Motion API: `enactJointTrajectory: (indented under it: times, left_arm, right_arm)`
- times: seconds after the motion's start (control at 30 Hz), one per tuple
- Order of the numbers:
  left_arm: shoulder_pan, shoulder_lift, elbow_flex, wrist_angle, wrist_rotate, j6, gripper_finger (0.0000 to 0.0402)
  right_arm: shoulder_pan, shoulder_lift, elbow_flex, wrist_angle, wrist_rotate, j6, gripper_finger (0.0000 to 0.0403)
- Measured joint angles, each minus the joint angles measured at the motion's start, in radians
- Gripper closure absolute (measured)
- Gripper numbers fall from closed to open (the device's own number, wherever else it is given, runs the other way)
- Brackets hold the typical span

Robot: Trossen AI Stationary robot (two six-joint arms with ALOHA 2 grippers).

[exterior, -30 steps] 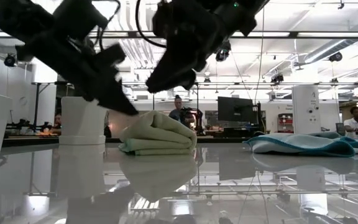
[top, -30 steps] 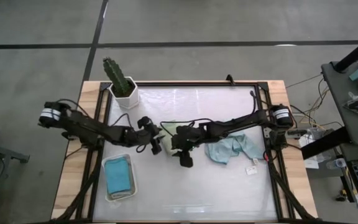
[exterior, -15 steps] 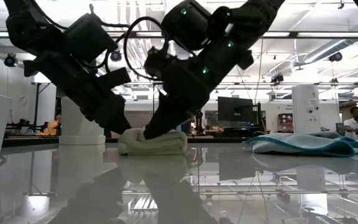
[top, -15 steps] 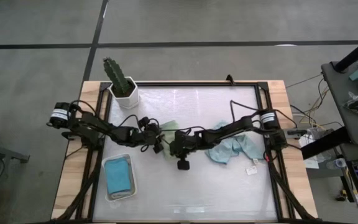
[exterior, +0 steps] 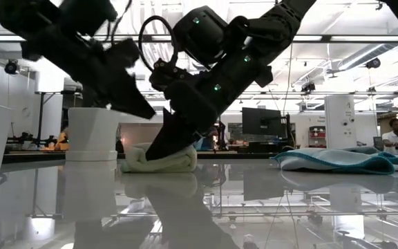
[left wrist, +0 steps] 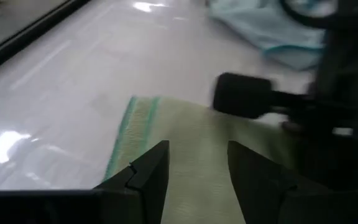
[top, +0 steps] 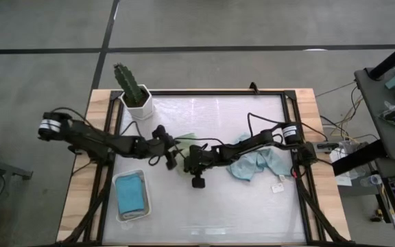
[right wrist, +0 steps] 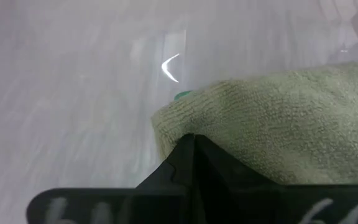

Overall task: Fold microfiber towels
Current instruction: Fold the green microfiber towel

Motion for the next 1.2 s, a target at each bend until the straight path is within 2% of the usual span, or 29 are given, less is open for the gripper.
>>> enactJointTrajectory:
  times: [0.17,0.47,0.8,1.2]
  left_arm:
    - [-0.067,-0.081,-0.003,-0.072,0.108,-0.005,0.0253]
    - [-0.204,-0.066,-0.014,-0.098,0.113,-0.085,0.0253]
    - [-0.210,-0.008,-0.009,-0.089,0.104,-0.108,0.0253]
    - [-0.210,0.067,-0.009,0.039,0.076,-0.120,0.0253]
  right_arm:
    - [0.001,0.000,0.004,0.015,0.007,-0.002,0.0394]
    - [0.005,0.000,0.001,0.122,0.010,-0.035,0.0394]
    - [0.040,-0.043,0.000,0.128,0.019,-0.084,0.0394]
    - [0.054,-0.154,-0.007,-0.057,0.195,-0.188,0.0394]
